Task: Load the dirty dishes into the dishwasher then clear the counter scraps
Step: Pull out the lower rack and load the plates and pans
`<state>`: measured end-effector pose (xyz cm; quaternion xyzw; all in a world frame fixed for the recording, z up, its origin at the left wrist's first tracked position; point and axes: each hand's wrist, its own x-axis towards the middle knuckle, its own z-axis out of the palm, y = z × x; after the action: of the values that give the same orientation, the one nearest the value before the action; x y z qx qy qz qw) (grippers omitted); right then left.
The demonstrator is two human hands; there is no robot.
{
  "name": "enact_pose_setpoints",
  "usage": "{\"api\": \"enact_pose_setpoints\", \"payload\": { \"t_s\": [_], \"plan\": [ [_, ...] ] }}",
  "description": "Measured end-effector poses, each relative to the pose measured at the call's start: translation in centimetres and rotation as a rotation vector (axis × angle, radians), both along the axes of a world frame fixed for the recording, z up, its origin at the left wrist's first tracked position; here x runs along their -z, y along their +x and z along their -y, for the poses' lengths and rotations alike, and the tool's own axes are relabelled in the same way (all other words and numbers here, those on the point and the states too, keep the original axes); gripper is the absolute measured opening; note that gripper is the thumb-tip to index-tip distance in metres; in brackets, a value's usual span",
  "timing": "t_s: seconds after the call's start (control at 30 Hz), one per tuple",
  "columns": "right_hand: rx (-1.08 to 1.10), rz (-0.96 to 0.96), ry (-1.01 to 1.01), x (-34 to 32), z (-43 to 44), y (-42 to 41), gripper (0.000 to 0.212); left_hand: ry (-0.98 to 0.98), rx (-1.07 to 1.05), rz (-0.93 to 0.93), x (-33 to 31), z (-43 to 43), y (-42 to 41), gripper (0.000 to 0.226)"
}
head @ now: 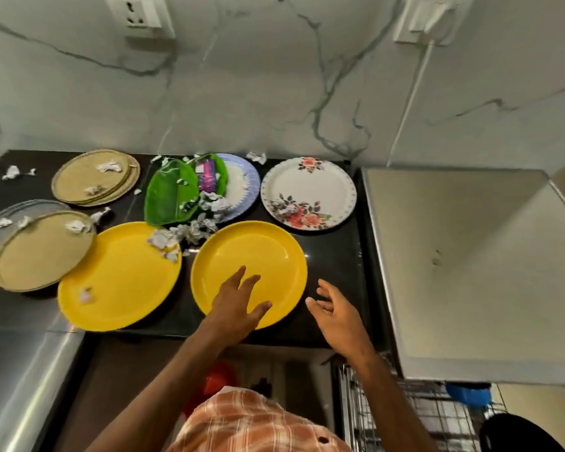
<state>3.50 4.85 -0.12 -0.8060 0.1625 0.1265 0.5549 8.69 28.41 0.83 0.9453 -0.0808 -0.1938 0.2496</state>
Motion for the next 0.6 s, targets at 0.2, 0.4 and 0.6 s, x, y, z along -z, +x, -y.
{"api": "enact_pose_setpoints", "payload": {
  "t_s": [0.2,0.4,0.6],
  "plan": [
    [0.205,-0.085,0.122,0.2,-2.0,6.3,0.063,-0.056,-0.023,-0.065,0.0,-4.2,2.3,0.072],
    [0.579,-0.11,0.424,0.5,-1.1,14.2,0.073,-0.134,-0.034,-0.029,-0.6,-4.7,4.6,0.069],
    [0.783,-0.154,0.713,-0.3,-0.6,19.0,0.039,-0.168,0.0,0.017,-1.5,-4.2,6.2,0.068]
  ]
}}
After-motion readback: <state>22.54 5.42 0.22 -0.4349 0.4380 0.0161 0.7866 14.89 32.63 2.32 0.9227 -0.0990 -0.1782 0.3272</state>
